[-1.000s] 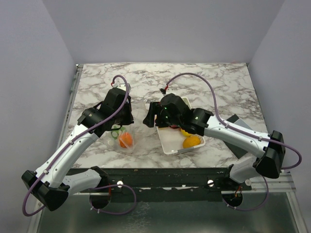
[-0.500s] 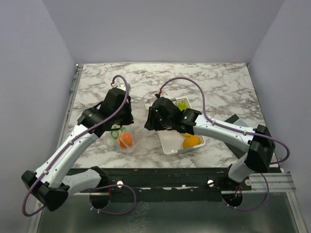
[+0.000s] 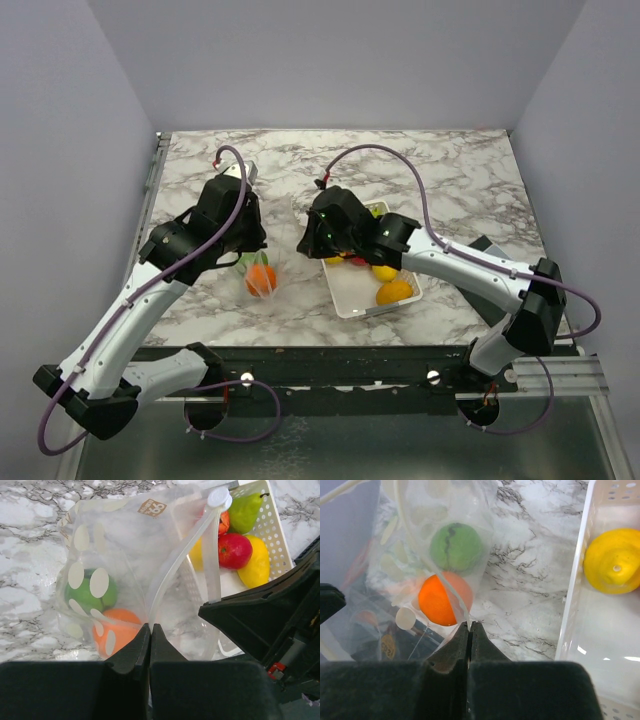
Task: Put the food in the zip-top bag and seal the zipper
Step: Adjust the zipper food storage bag at the center of the board.
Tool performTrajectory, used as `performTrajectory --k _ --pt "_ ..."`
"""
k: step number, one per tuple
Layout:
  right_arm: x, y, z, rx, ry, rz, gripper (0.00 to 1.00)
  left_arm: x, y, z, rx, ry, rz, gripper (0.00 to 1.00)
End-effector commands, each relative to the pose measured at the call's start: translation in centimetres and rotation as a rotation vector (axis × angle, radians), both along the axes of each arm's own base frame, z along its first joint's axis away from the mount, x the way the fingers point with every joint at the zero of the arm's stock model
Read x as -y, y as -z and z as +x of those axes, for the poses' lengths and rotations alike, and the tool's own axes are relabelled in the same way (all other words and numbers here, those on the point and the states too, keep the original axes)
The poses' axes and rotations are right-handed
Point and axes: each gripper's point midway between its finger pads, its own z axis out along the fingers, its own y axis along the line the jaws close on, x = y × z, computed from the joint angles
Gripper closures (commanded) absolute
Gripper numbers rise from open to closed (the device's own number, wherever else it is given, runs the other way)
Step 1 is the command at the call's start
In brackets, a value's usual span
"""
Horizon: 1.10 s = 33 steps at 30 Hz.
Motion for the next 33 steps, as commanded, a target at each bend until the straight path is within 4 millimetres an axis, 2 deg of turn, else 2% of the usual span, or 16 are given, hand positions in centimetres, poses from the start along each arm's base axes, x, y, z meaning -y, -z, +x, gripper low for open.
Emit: performTrajectory --k 1,13,18,24,27,29,33 --pt "0.2 -3.8 -0.6 0.055 -0.070 0.000 0.99 -1.1 -1.6 -0.3 0.042 -0.018 0.016 1.00" --pt "0.6 -7.8 -2.4 0.069 -0.259 -0.091 0.99 -2.3 -2.3 -1.4 0.045 -0.034 0.031 1.00" --pt "0.4 -8.2 -3.1 0.042 -0.311 -0.085 1.00 -2.5 -1.8 -1.7 0.036 -0.036 0.034 1.00" --pt "0.8 -8.5 -2.9 0.049 -0.306 -0.091 0.99 -2.4 -1.4 -1.8 0.030 -0.031 0.031 1.00" --pt "0.7 -6.6 -2.6 0.015 -0.294 -0.109 0.99 -2.0 -0.5 -1.6 0.016 -0.023 0.031 1.00" --pt "0.2 -4.8 -2.5 -0.013 -0.292 -0.114 0.99 -1.6 0.8 -1.4 0.000 -0.016 0.030 1.00" --pt "0.3 -0.2 -1.6 -0.072 -0.251 -0.166 1.00 -1.2 5.2 -1.0 -0.045 -0.019 0.051 1.00"
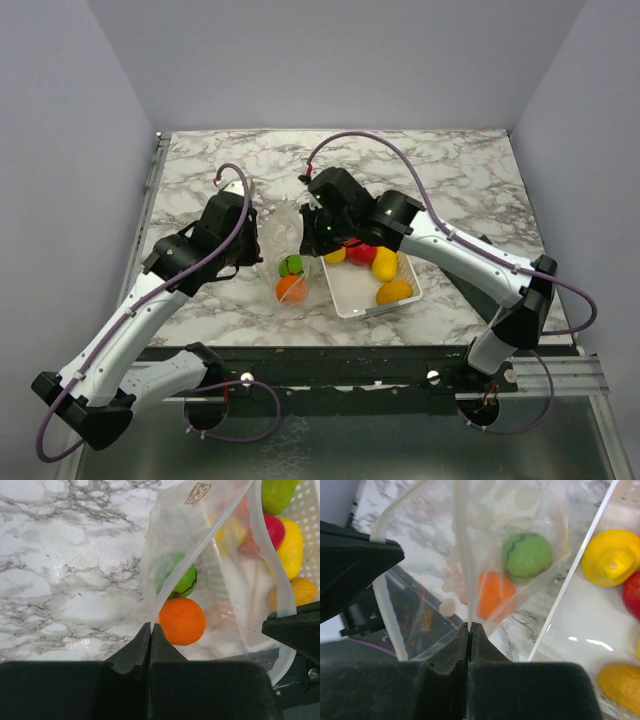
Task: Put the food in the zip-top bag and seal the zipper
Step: Adjust the zipper food storage bag at the center of the board.
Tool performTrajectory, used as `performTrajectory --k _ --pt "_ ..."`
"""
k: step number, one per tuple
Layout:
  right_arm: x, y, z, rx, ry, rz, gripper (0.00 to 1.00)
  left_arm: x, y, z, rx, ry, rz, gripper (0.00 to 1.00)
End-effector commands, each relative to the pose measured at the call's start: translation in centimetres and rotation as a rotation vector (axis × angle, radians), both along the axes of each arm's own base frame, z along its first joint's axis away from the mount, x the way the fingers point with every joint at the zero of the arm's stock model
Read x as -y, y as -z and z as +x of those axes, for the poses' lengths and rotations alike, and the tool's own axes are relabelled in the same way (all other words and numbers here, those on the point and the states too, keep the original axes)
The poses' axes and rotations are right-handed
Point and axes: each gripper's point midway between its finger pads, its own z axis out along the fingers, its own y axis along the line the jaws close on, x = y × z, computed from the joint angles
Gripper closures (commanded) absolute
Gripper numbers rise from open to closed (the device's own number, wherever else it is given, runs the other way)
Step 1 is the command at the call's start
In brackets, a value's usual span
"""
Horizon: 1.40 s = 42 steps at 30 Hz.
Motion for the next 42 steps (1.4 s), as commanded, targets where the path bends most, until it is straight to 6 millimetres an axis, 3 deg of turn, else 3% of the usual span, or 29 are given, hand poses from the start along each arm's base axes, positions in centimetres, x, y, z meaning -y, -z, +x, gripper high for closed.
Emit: performTrajectory --k 1,4,7,12,18,21,30,36,42 --pt "-0.2 6.4 0.9 -0.084 0.033 -0.088 0.99 0.6 4.7 0.4 -0.048 0.001 0.016 1.00" --pt "0.6 9.0 1.7 -0.107 0.079 -0.137 0.99 0.7 7.7 0.6 -0.085 -0.002 0.040 1.00" --pt "1.1 9.2 2.0 -0.097 0.099 -0.153 0.99 1.1 7.7 0.6 -0.084 0.014 0.027 1.00" --pt "1.4 5.6 2.4 -0.037 0.109 -0.105 0.99 1.4 2.8 0.7 -0.006 0.048 -0.015 1.00" --pt "1.3 -0.7 2.1 0.028 0.082 -0.004 0.99 0.7 -6.2 0.0 0.138 0.050 -0.097 1.00" --pt "1.3 -1.5 2.2 0.045 0.074 -0.001 0.99 -0.1 -8.0 -0.2 0.169 0.034 -0.084 1.00" --pt "0.6 0.0 2.4 0.019 0.065 -0.010 0.99 -0.7 -6.2 -0.2 0.127 0.007 -0.038 1.00" --pt "-0.2 2.5 2.0 -0.033 0.042 -0.024 0.99 -0.7 -5.9 -0.2 0.120 0.007 -0.032 1.00" --pt "-0.8 5.3 1.9 -0.077 0.040 -0.041 0.99 -0.5 -3.7 -0.1 0.076 0.013 -0.010 1.00"
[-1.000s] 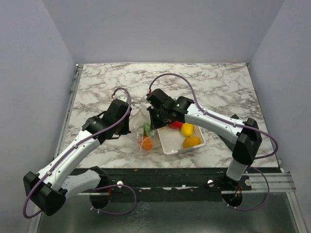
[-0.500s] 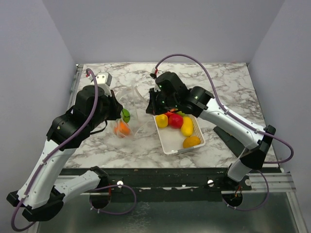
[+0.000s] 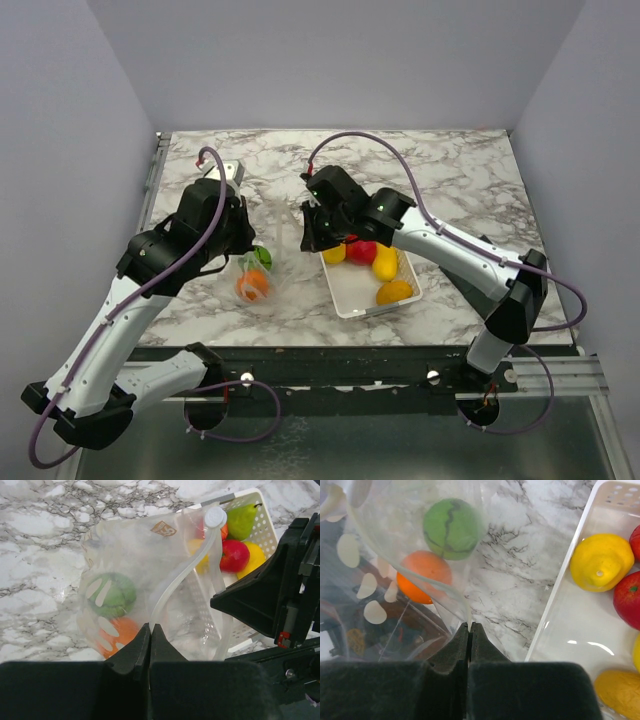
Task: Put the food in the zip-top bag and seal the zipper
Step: Adjust the zipper food storage bag at the center of the board.
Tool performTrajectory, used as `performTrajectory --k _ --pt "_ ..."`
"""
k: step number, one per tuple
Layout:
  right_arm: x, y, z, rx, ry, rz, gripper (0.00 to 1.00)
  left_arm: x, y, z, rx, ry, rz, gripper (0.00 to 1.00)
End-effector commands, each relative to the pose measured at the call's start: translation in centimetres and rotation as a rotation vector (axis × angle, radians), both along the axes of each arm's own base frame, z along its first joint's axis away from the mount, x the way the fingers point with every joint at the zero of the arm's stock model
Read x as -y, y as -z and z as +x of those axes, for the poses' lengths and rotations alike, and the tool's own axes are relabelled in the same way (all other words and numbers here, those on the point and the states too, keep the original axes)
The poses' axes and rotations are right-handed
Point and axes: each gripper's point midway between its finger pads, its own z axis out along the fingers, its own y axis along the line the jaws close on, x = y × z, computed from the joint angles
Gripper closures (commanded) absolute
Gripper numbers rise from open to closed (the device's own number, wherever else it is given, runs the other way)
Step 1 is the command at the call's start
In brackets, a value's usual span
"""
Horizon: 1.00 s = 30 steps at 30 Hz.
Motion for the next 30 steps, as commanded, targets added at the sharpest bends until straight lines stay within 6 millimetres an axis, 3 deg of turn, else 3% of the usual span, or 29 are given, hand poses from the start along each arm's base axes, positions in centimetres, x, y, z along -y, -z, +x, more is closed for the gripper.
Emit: performTrajectory --k 1,4,7,10,17,25,30 --pt "-0.9 2.2 -0.1 -0.042 -0.015 -0.003 0.99 -0.3 1.7 0.0 -0.023 -0.005 0.033 1.00" --pt "-1.2 2.9 -0.1 -0.053 -0.014 -0.003 0.93 -0.5 2.7 0.2 -0.034 -0.018 0.053 1.00" --pt "-1.3 2.9 -0.1 -0.055 -0.011 0.002 0.80 -0.8 3.7 0.4 -0.049 -0.030 0.083 1.00" --pt "-1.1 2.4 0.1 -0.042 -0.002 0.005 0.76 -1.0 4.7 0.5 -0.061 -0.038 0.105 1.00" --pt "-0.3 0.8 0.4 -0.002 0.029 0.009 0.57 -1.1 5.6 0.8 -0.072 -0.044 0.126 1.00" --pt "3.7 -2.1 1.9 0.126 0.163 -0.048 0.47 -0.7 5.6 1.1 -0.076 -0.035 0.127 1.00" --pt "6.9 -2.9 3.0 0.181 0.262 -0.086 0.44 -0.7 5.2 1.4 -0.066 -0.036 0.132 1.00"
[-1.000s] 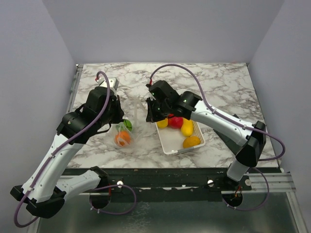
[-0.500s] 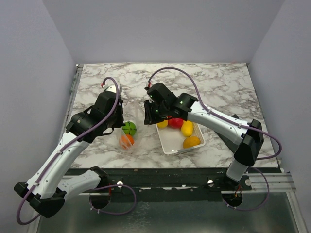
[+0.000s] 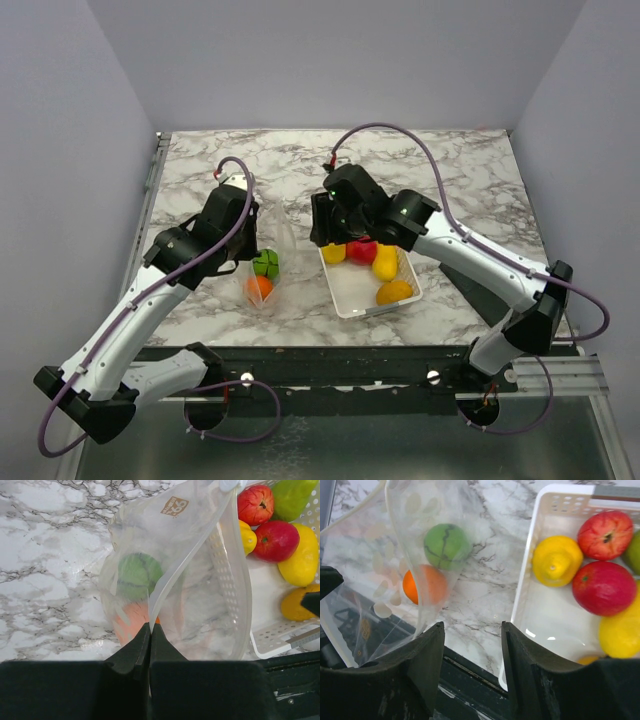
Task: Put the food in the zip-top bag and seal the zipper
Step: Adjust the zipper food storage bag at the center of the board, then pick up the fake fruit from the bin.
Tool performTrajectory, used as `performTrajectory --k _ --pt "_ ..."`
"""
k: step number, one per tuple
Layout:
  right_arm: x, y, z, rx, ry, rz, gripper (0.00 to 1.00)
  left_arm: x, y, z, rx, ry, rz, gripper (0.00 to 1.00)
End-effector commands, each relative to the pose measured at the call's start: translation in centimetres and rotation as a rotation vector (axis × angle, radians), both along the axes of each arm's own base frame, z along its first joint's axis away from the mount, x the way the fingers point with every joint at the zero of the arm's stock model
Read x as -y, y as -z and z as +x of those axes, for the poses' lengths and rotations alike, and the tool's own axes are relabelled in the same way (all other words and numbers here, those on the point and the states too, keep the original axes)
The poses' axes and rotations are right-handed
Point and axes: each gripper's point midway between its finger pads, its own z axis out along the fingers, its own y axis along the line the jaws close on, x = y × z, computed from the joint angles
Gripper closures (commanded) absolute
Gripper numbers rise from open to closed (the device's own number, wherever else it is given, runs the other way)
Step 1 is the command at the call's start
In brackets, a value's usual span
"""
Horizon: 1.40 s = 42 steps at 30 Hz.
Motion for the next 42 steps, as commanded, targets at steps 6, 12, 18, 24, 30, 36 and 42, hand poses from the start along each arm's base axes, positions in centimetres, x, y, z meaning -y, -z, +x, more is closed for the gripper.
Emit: performTrajectory --k 6,12,18,24,30,36,42 --pt "5.8 -0.4 2.6 0.067 0.176 -0.050 0.42 -0.7 -1.0 0.9 0.046 -0.020 0.042 1.00" --pt "6.1 2.3 3.7 0.018 0.200 -0.064 0.39 -1.9 -2.5 1.2 0.080 -0.054 0.087 1.00" --pt "5.6 4.4 4.7 -0.022 0.220 -0.076 0.36 -3.5 -3.2 1.4 0.100 -0.086 0.170 1.00" --pt "5.2 6.7 5.5 -0.055 0.241 -0.087 0.31 -4.0 -3.0 1.1 0.097 -0.093 0.186 1.00" --pt "4.7 8.7 6.5 -0.092 0.270 -0.092 0.30 -3.5 -2.3 0.9 0.084 -0.085 0.163 1.00" --pt "4.4 11.2 7.0 -0.133 0.289 -0.124 0.30 -2.0 -1.1 0.7 0.052 -0.039 0.099 1.00" --pt "4.4 13.3 7.1 -0.164 0.311 -0.157 0.30 -0.3 -0.1 0.5 0.023 0.005 0.036 1.00"
